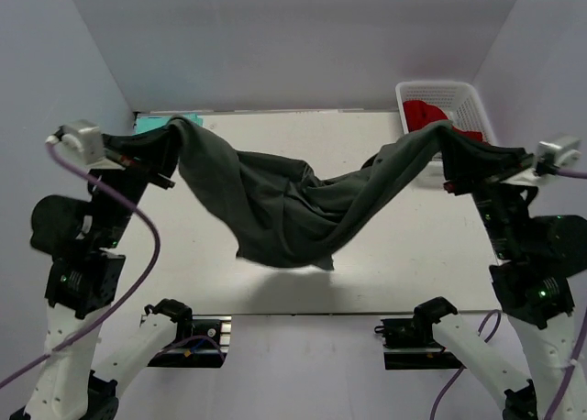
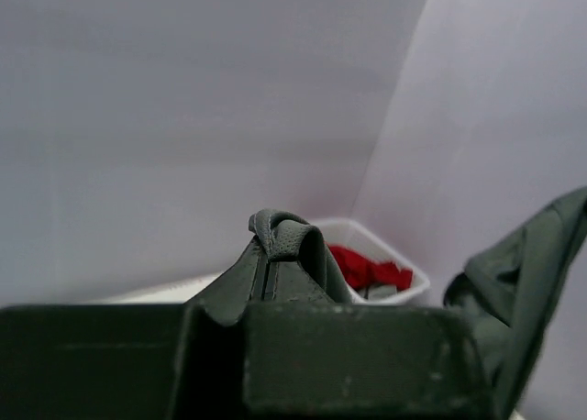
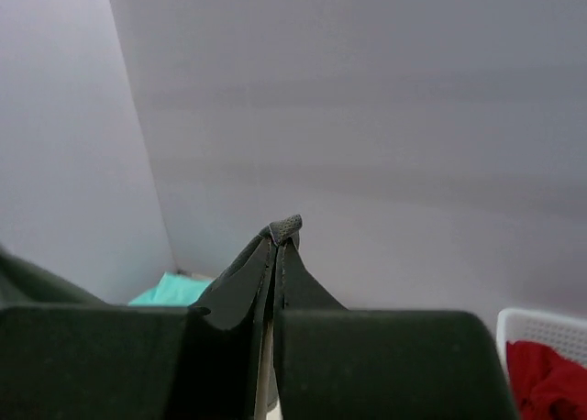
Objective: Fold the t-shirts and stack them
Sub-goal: Flatten out the tshirt
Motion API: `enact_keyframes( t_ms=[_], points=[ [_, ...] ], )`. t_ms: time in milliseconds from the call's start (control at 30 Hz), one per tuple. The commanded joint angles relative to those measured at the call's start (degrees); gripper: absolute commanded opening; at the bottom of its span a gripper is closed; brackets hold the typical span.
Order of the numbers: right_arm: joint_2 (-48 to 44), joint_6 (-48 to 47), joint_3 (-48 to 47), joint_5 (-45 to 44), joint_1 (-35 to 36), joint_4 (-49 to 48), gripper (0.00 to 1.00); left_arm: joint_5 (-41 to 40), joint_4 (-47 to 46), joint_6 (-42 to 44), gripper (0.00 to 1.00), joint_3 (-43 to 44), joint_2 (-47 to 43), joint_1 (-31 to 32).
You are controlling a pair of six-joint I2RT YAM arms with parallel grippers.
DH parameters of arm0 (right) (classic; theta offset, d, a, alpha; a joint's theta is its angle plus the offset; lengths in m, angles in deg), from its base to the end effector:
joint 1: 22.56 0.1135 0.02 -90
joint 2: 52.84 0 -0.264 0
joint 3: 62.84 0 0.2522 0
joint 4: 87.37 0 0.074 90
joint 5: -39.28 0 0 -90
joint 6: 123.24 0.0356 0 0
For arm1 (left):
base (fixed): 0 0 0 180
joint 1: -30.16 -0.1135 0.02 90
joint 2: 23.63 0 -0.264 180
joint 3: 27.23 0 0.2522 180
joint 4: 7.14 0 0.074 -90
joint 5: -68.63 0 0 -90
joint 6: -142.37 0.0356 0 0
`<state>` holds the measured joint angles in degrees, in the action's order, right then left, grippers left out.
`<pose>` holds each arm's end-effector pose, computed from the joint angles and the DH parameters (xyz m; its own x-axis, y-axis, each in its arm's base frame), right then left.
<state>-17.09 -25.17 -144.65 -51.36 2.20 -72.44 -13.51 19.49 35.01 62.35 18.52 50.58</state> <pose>0.0679 0.0309 0.5060 0.4072 0.3424 -0.8467 -0.4720 0.8726 0.1259 0.0892 -0.0384 0.5152 0.1788 -0.3819 -0.9067 0.5435 0.8065 -0.2326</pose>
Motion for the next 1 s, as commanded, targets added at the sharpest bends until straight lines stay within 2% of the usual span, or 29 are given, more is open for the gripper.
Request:
enact_keyframes(
  t_ms=[0, 67, 200, 333, 400, 533, 567, 600, 633, 667, 700, 733, 800, 967],
  points=[
    [-0.77, -2.01, -2.88, -6.44, -0.06, 1.38, 0.00, -6.18, 3.30, 0.14, 0.00, 2.84, -0.32, -0.47],
    [0.37, -2.27, -2.09, -11.45, -0.14, 0.77, 0.00, -11.18, 4.97, -0.47, 0.00, 4.43, 2.48, -0.47],
    [5.29, -2.28, 0.81, -15.87, -0.32, -0.29, 0.00, -13.56, 5.51, -0.48, 0.00, 3.91, 8.19, -0.47],
    [13.10, 0.18, 7.21, -24.73, -0.41, -3.01, 0.00, -23.83, 6.03, -3.28, 0.00, 0.84, 21.34, -1.00],
    [18.37, 2.54, 12.30, -30.26, -0.76, -5.30, 0.00, -25.17, 6.03, -3.29, 0.00, -0.83, 26.55, -1.00],
    [29.45, 6.95, 17.68, -30.56, -3.22, -7.14, 0.00, -27.71, 4.89, -6.26, 0.00, -4.44, 39.38, -3.10],
    [31.47, 7.65, 18.04, -30.12, -3.48, -7.15, 0.00, -28.59, 4.89, -6.28, 0.09, -4.44, 42.02, -3.63],
    [39.06, 9.48, 17.52, -28.20, -4.79, -6.71, 0.00, -29.12, 4.89, -7.32, 0.24, -3.92, 44.75, -4.16],
    [41.57, 10.28, 16.73, -27.05, -5.24, -5.84, 0.18, -29.13, 7.68, -8.03, 0.62, -1.39, 49.99, -5.21],
    [45.77, 11.08, 14.29, -25.56, -5.50, -1.56, 0.35, -28.61, 9.18, -8.73, 0.81, 0.37, 52.39, -5.22],
    [49.56, 11.95, 11.39, -24.59, -5.85, -1.26, 0.59, -28.60, 11.89, -8.74, 1.00, 2.04, 54.51, -5.92],
    [51.68, 12.14, 9.19, -23.71, -5.94, 1.96, 0.67, -28.60, 13.31, -8.74, 1.00, 5.54, 57.57, -5.92],
    [52.23, 11.70, 7.50, -22.48, -5.86, 2.96, 0.90, -28.60, 14.82, -8.74, 1.00, 7.76, 59.01, -5.92],
    [47.76, 11.00, 9.78, -16.41, -5.77, 2.08, 0.90, -25.44, 13.60, -8.22, 1.00, 4.97, 56.47, -5.92]
  ],
)
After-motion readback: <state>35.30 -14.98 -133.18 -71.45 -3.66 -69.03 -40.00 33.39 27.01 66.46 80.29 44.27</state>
